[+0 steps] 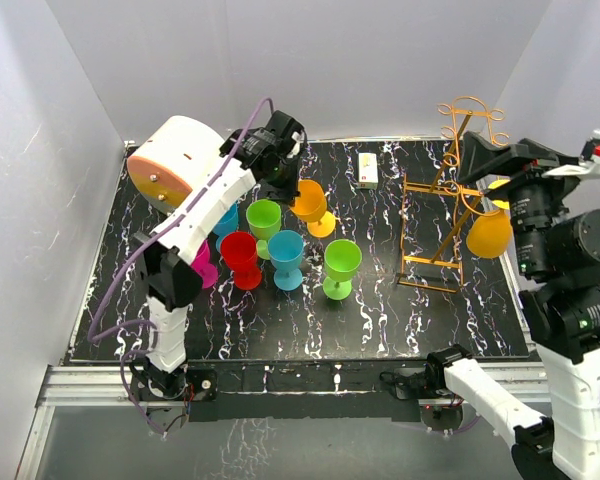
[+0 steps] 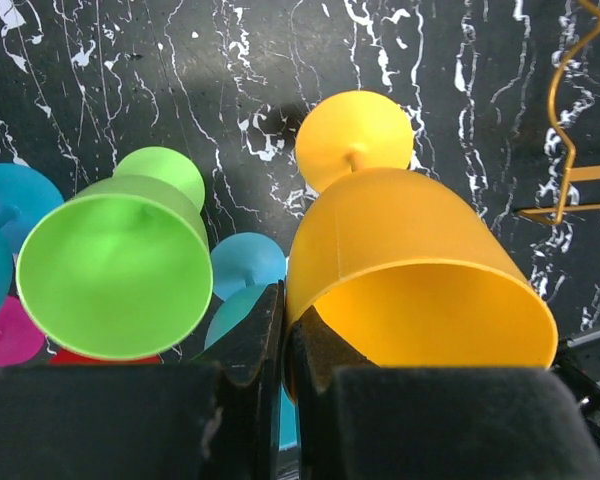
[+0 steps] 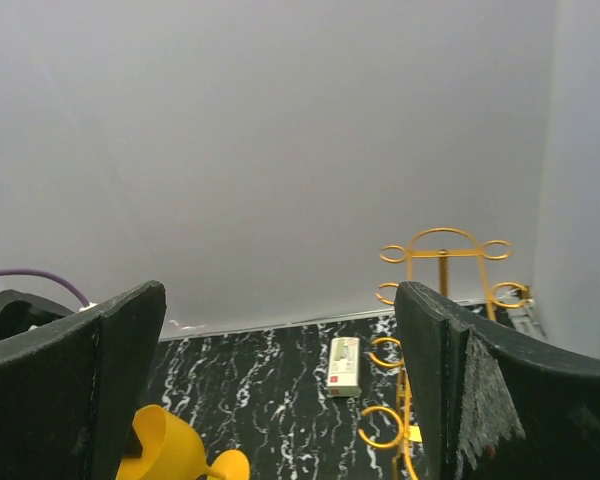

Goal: Take the wine glass off the wine glass rack

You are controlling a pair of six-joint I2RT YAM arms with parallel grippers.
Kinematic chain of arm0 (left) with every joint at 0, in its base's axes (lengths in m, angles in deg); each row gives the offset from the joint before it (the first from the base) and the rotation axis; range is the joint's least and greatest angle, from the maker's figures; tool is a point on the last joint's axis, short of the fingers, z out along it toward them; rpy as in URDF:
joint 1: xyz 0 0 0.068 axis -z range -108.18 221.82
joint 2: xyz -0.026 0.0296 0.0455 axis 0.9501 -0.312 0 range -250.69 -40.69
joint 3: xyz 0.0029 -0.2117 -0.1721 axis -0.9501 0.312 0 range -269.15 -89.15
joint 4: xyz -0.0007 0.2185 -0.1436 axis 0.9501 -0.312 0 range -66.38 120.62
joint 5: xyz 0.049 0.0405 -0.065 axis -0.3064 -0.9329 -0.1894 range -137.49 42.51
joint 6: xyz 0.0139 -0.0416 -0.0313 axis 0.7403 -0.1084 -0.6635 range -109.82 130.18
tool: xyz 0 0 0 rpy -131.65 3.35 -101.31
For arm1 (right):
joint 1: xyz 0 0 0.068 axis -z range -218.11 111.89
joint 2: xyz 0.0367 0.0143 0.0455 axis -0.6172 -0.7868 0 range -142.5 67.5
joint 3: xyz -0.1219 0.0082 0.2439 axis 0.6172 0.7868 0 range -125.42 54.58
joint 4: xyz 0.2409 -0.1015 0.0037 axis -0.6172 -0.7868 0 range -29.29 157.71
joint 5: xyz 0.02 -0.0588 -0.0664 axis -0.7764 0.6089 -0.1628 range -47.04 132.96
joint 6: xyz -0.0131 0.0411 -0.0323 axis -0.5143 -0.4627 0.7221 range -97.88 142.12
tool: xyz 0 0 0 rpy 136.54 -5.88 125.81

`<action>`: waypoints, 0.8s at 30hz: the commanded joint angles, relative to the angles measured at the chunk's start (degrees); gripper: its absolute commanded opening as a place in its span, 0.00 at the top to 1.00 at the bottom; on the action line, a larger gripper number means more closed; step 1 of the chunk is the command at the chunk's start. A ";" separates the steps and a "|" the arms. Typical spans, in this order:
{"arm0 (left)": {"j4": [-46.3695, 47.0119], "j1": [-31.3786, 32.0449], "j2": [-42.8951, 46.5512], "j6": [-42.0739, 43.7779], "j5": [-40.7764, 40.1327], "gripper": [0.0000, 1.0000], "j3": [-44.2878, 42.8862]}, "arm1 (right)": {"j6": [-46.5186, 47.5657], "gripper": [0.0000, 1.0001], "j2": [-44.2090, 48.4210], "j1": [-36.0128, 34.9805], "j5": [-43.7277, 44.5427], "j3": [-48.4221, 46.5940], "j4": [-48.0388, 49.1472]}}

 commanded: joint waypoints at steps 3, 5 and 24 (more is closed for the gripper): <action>-6.57 1.14 -6.76 3.14 -3.58 1.00 -8.53 | 5.69 0.02 2.92 -0.10 5.90 -3.23 -3.28; -6.57 1.24 -8.31 3.40 -3.86 1.00 -8.88 | 6.75 0.02 3.21 -0.10 6.32 -3.91 -4.09; -5.78 1.90 -11.52 4.87 -2.41 0.71 -6.16 | 11.96 0.02 4.85 -0.10 11.29 -6.73 -13.50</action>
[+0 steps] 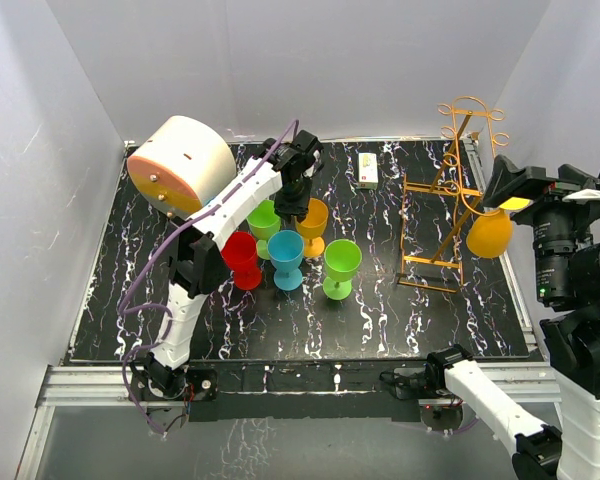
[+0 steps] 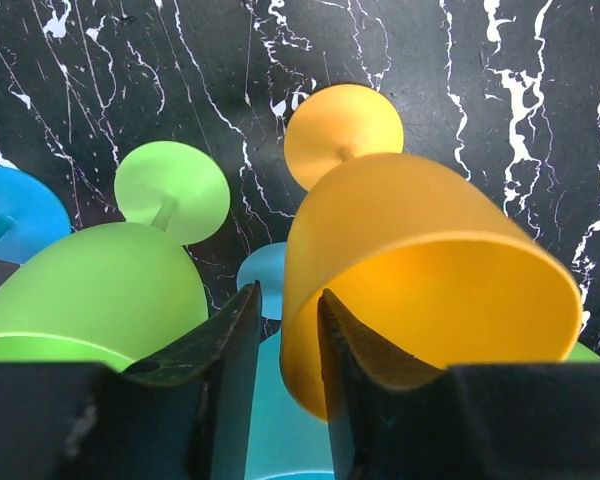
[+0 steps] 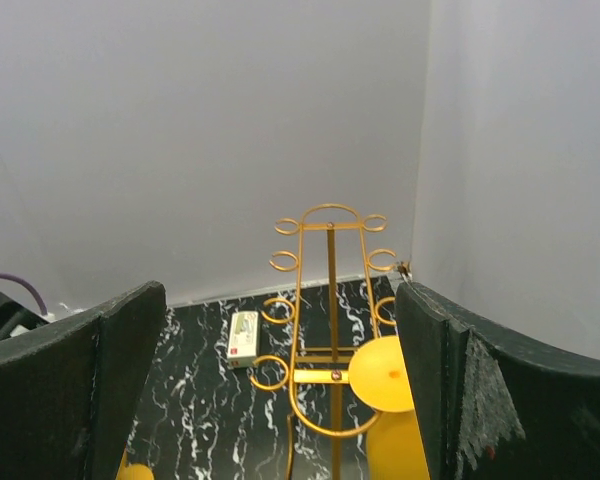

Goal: Take the wine glass off the wine glass rack

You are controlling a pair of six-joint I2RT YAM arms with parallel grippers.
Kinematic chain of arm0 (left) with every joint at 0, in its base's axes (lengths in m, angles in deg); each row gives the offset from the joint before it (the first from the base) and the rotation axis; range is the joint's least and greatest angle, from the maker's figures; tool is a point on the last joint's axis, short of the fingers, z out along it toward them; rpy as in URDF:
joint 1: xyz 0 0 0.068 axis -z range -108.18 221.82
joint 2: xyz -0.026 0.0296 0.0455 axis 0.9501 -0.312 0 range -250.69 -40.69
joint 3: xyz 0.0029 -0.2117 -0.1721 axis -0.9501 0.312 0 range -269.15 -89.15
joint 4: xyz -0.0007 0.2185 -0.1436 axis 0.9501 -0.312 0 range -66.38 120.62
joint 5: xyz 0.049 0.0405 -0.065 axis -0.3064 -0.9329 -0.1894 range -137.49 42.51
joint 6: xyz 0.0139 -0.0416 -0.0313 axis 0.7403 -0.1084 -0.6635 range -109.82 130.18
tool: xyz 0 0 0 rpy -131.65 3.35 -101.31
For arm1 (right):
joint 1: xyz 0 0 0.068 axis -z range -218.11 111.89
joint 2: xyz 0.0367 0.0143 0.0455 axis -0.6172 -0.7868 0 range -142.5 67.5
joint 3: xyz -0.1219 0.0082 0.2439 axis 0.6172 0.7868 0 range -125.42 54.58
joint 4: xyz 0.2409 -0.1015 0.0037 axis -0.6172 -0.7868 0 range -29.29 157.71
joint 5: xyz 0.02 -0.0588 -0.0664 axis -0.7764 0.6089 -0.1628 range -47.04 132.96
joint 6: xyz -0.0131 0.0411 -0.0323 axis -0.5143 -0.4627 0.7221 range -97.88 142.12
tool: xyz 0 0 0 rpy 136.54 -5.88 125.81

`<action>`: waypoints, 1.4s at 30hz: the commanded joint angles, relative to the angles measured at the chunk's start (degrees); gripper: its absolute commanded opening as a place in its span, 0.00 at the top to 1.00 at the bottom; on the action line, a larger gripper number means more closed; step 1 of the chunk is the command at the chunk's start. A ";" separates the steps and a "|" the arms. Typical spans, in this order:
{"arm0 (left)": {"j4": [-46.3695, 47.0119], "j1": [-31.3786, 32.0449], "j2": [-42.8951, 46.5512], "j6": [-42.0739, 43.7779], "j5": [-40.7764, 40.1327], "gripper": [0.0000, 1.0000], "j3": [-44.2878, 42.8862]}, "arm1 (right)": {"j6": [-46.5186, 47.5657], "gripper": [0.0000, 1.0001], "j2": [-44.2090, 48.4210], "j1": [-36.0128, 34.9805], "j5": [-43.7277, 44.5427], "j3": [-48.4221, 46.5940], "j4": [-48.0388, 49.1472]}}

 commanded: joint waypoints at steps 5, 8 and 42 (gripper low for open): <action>-1.59 0.30 5.61 1.56 1.31 0.57 -3.00 | 0.77 0.02 -2.45 -0.10 6.56 -5.85 -11.33; -0.61 0.27 9.25 2.16 2.99 0.46 -3.57 | -1.26 0.02 -5.46 -0.08 9.16 -7.02 -16.85; 30.51 0.25 54.20 6.00 23.00 0.15 38.99 | 16.62 0.62 -19.07 -0.10 17.55 -8.39 -34.81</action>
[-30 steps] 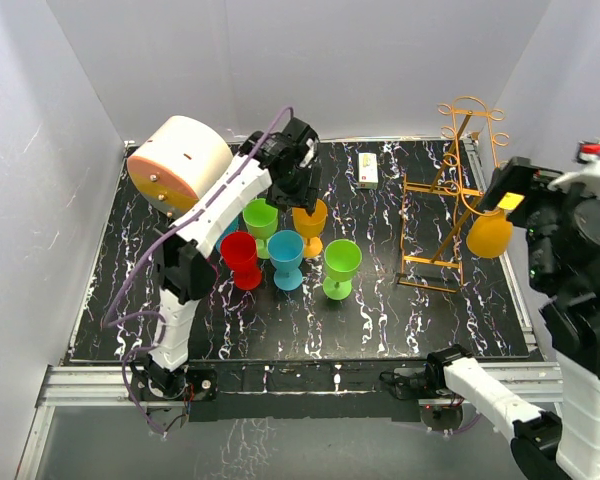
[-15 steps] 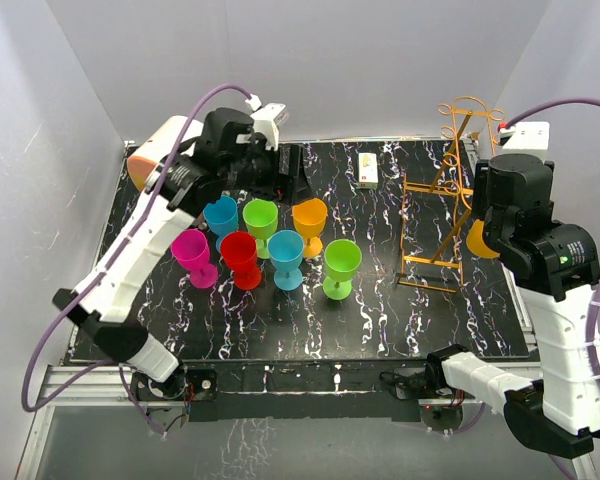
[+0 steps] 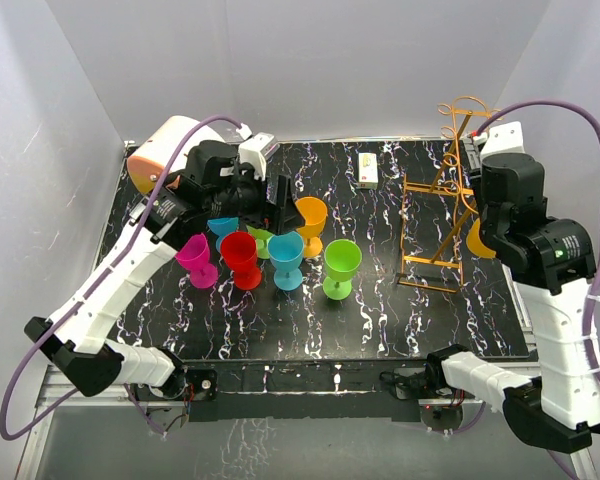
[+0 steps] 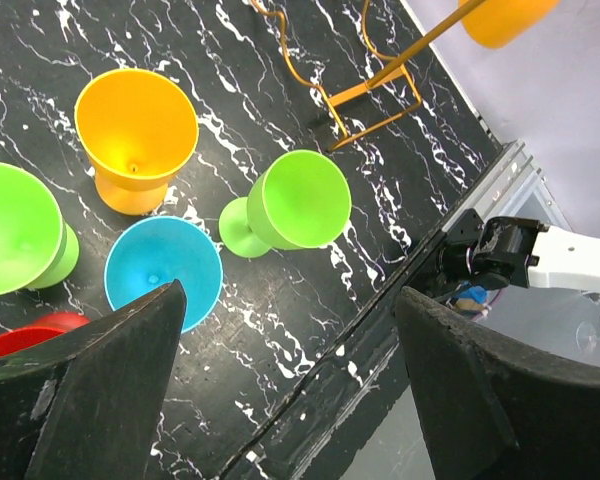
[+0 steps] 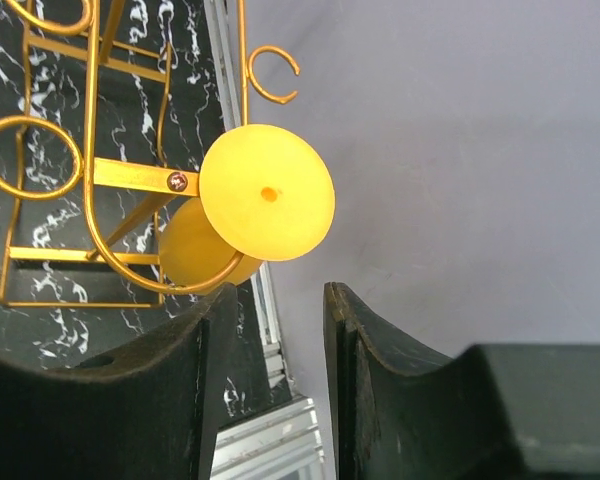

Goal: Take the wine glass off the wine glass rack

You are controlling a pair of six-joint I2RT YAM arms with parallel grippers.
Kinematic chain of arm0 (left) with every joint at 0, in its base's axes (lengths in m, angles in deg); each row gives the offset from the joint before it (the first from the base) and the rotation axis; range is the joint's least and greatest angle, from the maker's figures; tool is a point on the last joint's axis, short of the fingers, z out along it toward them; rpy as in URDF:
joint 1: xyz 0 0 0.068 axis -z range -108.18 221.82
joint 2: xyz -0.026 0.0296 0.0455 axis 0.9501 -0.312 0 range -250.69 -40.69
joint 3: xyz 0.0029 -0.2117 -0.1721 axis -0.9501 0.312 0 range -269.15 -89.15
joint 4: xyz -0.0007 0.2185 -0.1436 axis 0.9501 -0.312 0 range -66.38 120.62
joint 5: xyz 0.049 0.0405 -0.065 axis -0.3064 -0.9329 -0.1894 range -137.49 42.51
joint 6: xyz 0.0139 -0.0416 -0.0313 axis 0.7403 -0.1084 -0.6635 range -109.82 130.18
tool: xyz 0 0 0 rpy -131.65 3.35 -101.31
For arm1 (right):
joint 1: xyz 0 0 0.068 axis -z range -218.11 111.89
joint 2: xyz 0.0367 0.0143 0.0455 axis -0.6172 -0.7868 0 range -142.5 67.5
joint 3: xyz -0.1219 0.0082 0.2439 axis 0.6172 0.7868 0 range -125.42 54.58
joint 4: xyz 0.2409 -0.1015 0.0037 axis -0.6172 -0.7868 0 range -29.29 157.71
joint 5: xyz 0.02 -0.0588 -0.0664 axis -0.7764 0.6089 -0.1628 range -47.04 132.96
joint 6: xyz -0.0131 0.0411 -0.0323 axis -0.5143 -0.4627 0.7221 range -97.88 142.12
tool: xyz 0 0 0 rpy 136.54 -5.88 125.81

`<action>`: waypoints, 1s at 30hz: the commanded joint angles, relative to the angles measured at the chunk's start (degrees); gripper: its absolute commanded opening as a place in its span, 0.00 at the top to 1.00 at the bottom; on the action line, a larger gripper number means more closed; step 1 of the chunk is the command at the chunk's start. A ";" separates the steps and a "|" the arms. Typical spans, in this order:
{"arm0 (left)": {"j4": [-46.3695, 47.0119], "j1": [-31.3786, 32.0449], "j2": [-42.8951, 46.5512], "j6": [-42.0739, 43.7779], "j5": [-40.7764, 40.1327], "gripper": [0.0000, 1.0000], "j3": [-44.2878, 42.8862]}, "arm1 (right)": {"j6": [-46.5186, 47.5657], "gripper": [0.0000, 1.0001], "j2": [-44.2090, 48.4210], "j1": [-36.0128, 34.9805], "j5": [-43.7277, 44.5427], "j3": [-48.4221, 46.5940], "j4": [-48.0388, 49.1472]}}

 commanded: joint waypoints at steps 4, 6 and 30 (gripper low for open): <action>1.08 0.14 4.78 1.45 0.47 0.14 2.00 | 5.35 0.64 -1.27 -0.10 0.40 1.76 4.41; 0.74 0.18 5.19 1.79 0.05 0.14 2.01 | 5.56 0.64 -1.86 -0.10 0.55 2.28 4.70; -2.00 0.19 6.09 4.06 -3.39 0.04 0.52 | 8.92 0.62 -5.64 -0.01 5.69 8.99 9.95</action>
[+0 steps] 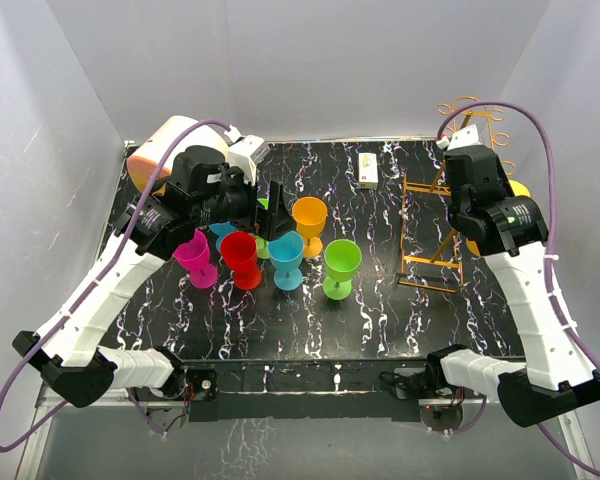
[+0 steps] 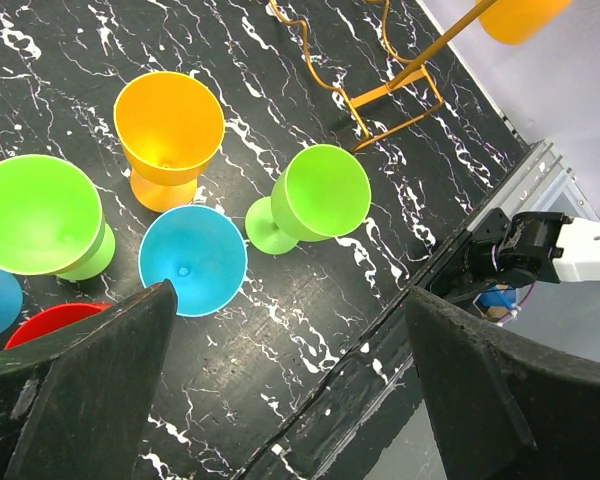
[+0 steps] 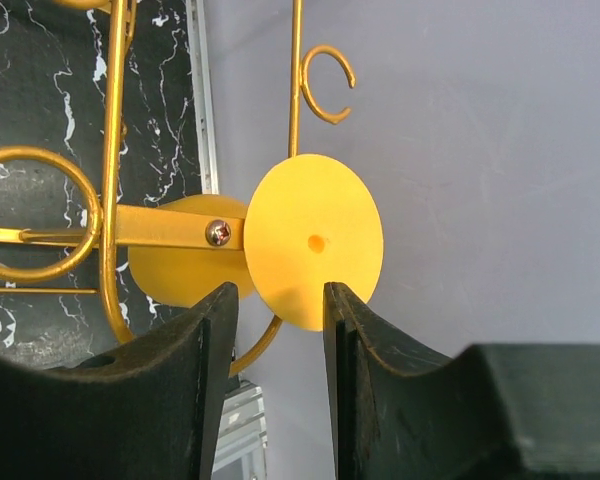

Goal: Take the wine glass off the wine glass rack

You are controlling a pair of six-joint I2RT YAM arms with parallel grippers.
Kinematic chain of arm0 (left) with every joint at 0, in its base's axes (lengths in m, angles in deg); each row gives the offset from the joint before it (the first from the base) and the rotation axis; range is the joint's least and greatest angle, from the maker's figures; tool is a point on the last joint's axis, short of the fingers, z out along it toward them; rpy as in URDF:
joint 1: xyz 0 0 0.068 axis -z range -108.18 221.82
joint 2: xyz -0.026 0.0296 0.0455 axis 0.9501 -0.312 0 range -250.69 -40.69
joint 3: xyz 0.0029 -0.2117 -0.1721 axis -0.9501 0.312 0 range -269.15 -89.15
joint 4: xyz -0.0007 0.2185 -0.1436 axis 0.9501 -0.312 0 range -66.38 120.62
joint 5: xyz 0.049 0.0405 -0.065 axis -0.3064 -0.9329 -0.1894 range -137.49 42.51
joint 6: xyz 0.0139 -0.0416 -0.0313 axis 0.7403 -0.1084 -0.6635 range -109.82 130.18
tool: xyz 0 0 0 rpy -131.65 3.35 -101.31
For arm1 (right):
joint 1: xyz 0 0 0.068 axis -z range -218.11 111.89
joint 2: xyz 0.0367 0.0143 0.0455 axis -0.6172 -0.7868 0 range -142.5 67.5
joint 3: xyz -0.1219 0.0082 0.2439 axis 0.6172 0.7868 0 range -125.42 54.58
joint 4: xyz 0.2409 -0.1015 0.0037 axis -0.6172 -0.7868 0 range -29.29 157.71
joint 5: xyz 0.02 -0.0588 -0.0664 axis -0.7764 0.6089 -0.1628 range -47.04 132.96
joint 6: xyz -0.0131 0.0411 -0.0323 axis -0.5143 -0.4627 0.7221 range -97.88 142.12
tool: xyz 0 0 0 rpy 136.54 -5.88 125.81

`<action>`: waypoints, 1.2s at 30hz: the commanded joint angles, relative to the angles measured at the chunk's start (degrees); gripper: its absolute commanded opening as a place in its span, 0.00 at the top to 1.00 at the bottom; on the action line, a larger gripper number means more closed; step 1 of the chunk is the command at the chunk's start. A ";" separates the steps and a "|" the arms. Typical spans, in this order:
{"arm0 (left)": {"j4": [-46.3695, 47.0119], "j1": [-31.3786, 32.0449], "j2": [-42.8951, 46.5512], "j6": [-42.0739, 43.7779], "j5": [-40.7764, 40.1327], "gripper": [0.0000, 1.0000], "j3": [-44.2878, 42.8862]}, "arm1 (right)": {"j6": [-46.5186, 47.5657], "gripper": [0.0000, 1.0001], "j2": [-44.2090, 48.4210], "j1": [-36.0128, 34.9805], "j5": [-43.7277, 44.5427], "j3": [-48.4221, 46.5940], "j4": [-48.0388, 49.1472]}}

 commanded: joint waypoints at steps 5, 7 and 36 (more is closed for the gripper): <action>-0.55 0.20 1.60 1.12 -0.99 0.03 -1.41 | 2.05 0.63 -0.63 0.07 1.94 2.16 6.63; -0.64 0.19 1.45 1.20 -0.99 0.03 -1.50 | 2.41 0.63 -0.79 0.17 2.27 2.79 7.25; -1.08 0.17 0.07 1.21 -1.08 0.03 -2.83 | 5.89 0.94 0.45 1.84 0.12 3.36 8.60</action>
